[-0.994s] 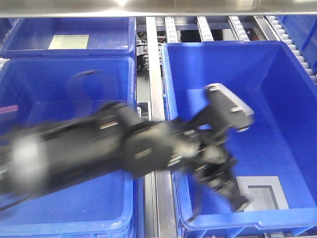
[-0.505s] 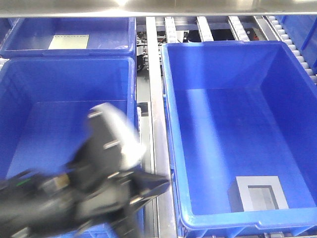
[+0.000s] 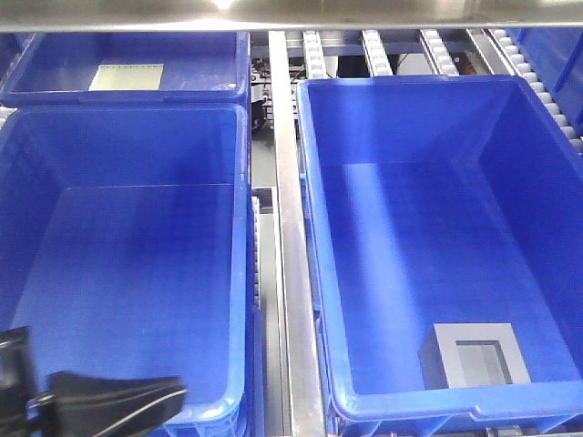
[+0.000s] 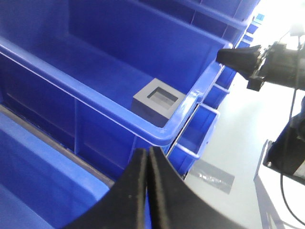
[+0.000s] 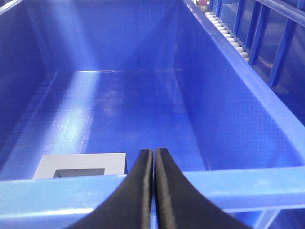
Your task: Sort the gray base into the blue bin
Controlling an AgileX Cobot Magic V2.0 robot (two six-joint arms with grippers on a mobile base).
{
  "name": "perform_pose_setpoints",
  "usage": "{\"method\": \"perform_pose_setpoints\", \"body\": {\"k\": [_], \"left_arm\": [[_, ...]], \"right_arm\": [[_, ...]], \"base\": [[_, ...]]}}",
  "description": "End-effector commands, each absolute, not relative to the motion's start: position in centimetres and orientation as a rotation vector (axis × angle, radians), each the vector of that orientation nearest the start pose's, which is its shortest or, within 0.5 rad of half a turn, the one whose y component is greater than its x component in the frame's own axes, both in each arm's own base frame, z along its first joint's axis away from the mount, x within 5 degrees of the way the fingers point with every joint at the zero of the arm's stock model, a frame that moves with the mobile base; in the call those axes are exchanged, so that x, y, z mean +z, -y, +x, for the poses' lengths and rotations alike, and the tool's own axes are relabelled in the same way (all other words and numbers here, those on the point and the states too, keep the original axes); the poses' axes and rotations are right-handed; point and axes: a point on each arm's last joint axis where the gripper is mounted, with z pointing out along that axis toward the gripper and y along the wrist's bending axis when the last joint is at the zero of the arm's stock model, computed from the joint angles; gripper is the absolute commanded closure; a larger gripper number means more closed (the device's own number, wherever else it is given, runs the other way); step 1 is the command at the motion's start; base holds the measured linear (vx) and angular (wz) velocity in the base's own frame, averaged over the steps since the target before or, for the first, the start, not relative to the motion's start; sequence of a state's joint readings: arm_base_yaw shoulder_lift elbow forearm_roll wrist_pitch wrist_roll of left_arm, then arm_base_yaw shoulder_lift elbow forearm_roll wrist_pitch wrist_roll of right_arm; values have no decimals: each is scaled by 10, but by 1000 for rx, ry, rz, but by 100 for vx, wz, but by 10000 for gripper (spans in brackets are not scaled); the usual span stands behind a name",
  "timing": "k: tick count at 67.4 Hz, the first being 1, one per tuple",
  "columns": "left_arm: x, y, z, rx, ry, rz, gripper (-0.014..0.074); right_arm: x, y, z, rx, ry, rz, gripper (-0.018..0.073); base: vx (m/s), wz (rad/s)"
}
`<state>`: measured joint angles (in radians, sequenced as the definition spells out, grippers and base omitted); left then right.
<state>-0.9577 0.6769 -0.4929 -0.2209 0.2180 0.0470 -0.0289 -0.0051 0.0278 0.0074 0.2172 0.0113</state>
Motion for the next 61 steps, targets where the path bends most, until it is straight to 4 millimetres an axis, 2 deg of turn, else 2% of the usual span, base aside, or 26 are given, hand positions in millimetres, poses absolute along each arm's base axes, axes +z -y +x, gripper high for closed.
{"method": "perform_pose_setpoints", "body": {"k": [1, 45, 61], "left_arm": [[313, 114, 75, -852, -1714, 727, 605], [312, 113, 74, -845, -1721, 740, 605], [319, 111, 76, -752, -1594, 790, 605]], "right_arm": [[189, 2, 58, -24, -1676, 26, 564], [189, 2, 58, -24, -1676, 26, 564], [189, 2, 58, -24, -1676, 26, 564]], "base": [[0, 0], [0, 0], [0, 0]]}}
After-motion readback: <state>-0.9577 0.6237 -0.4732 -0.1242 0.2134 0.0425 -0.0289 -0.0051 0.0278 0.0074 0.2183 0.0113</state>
